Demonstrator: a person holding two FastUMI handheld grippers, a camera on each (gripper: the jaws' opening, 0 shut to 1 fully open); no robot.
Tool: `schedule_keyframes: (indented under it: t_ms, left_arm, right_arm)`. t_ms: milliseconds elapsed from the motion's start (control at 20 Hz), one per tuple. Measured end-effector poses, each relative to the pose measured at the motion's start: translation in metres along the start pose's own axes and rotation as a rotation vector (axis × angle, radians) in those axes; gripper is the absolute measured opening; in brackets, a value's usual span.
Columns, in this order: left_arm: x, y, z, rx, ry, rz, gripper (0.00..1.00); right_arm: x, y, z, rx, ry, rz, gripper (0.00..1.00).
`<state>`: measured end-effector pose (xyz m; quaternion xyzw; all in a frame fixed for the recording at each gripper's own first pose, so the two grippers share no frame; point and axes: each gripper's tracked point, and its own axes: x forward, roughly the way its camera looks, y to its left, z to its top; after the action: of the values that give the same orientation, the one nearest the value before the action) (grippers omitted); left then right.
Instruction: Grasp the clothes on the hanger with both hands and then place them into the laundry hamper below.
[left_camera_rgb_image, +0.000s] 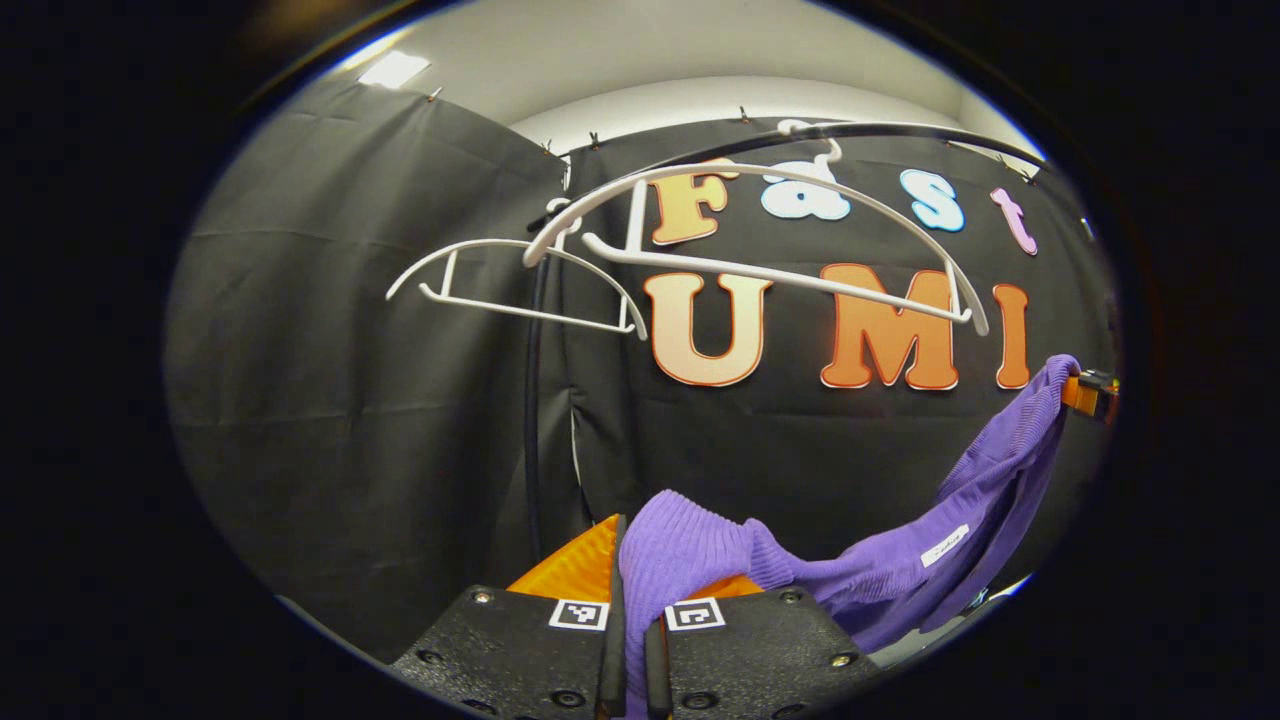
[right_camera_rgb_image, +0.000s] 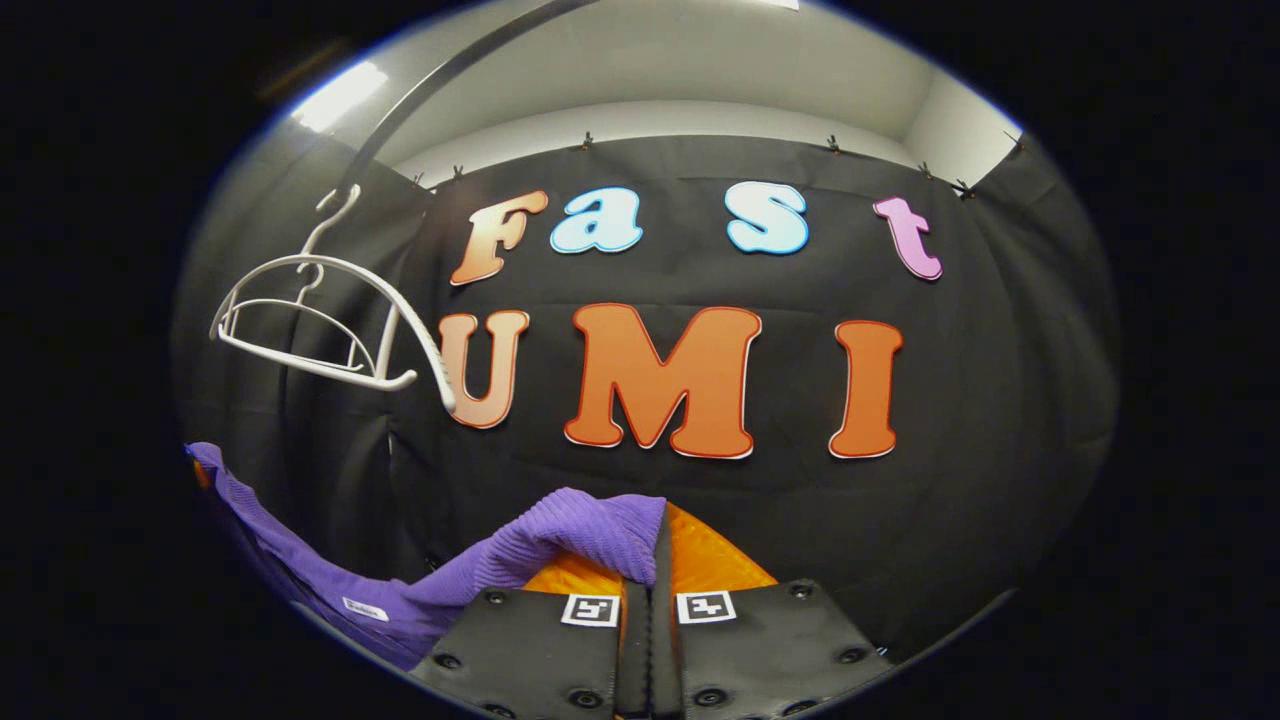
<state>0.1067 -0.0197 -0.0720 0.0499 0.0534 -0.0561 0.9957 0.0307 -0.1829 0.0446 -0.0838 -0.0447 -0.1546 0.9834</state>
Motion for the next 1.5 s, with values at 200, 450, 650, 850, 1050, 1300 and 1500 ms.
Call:
schedule_keyframes:
  t_ms: [200,450,650,850,1050,1300,1500]
  left_arm:
    - [0.008,-0.044,0.005,-0.011,-0.008,-0.075,0.10]
    - [-0.002,-0.114,-0.033,-0.198,0.124,-0.239,0.10]
    - [-0.015,-0.137,-0.122,-0.356,0.347,-0.257,0.10]
    - [-0.041,-0.144,-0.208,-0.457,0.631,-0.201,0.08]
    - [-0.047,-0.166,-0.254,-0.448,0.779,-0.149,0.08]
    - [-0.061,-0.172,-0.270,-0.408,0.857,-0.134,0.08]
    - [-0.062,-0.166,-0.268,-0.414,0.874,-0.112,0.10]
  right_arm:
    - [-0.008,0.050,-0.002,0.018,0.007,0.141,0.07]
    - [-0.027,0.107,-0.048,0.139,0.135,0.284,0.08]
    - [-0.049,0.131,-0.129,0.241,0.350,0.318,0.08]
    - [-0.066,0.141,-0.228,0.269,0.587,0.299,0.08]
    - [-0.090,0.149,-0.289,0.300,0.787,0.240,0.08]
    - [-0.112,0.146,-0.326,0.272,0.952,0.225,0.08]
    - [-0.119,0.142,-0.333,0.239,0.995,0.204,0.12]
